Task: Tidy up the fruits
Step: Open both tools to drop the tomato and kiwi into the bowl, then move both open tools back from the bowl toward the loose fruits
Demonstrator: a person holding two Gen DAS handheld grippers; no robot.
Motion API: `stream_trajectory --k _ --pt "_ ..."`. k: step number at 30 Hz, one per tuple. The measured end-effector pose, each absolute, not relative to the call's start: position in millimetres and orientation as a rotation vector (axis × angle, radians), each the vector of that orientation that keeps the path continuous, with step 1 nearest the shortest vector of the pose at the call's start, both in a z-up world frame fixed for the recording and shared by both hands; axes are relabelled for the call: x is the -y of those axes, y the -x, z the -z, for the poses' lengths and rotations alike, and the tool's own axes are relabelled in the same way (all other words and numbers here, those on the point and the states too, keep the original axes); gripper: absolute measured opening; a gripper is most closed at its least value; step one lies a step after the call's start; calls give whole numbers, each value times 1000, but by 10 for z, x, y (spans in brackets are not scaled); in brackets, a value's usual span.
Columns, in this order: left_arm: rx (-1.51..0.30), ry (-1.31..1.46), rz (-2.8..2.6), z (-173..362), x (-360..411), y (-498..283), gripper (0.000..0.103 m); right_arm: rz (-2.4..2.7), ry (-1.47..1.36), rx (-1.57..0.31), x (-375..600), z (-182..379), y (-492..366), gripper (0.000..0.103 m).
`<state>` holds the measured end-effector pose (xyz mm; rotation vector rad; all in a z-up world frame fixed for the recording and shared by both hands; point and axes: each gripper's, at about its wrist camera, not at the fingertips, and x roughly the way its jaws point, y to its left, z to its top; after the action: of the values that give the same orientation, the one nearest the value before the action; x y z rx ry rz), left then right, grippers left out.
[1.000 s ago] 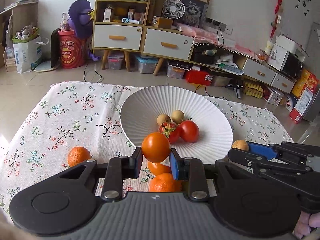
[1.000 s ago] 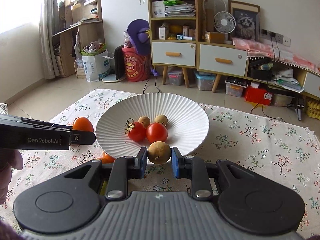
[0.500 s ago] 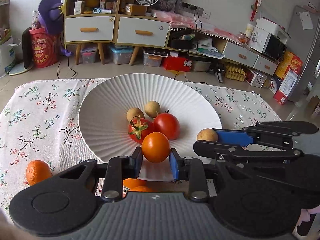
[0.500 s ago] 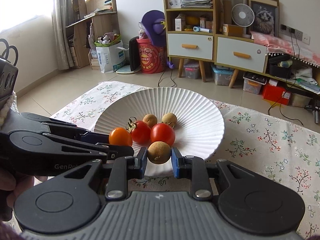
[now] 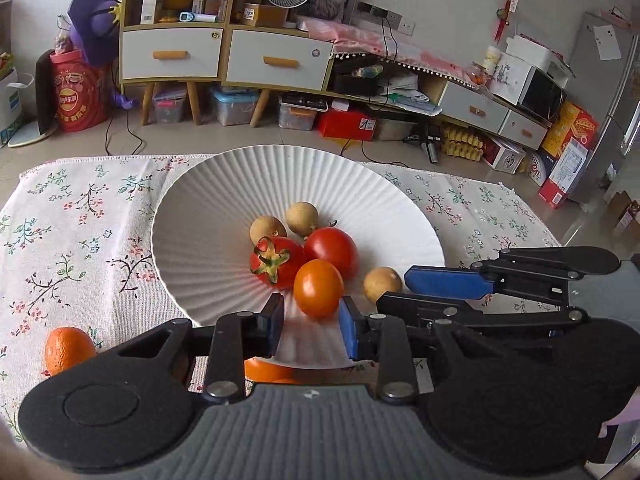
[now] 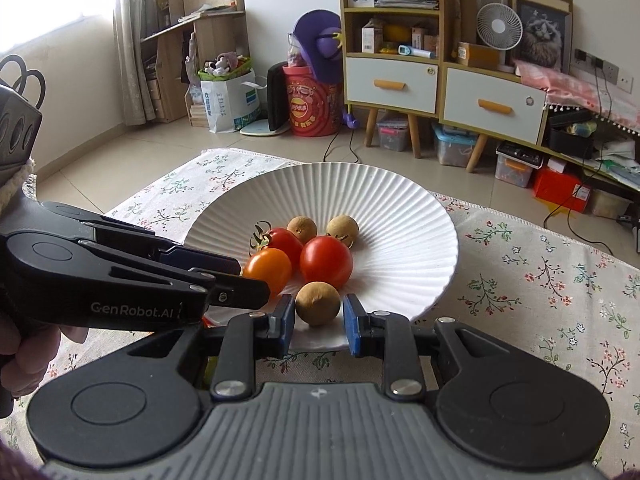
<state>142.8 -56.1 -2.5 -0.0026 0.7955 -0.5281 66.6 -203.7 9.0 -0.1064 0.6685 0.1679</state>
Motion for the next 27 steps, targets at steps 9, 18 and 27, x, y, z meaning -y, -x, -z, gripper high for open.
stream_trajectory --k 9,18,27 --pt "-793 -4 530 4 523 -1395 28 -166 108 -664 2043 -113 -637 34" --pt "-771 -12 538 -58 418 -1293 43 -171 121 -649 2029 -180 -516 49" --pt "-765 -39 547 -115 297 -1125 58 -168 128 -656 2006 -223 -341 68"
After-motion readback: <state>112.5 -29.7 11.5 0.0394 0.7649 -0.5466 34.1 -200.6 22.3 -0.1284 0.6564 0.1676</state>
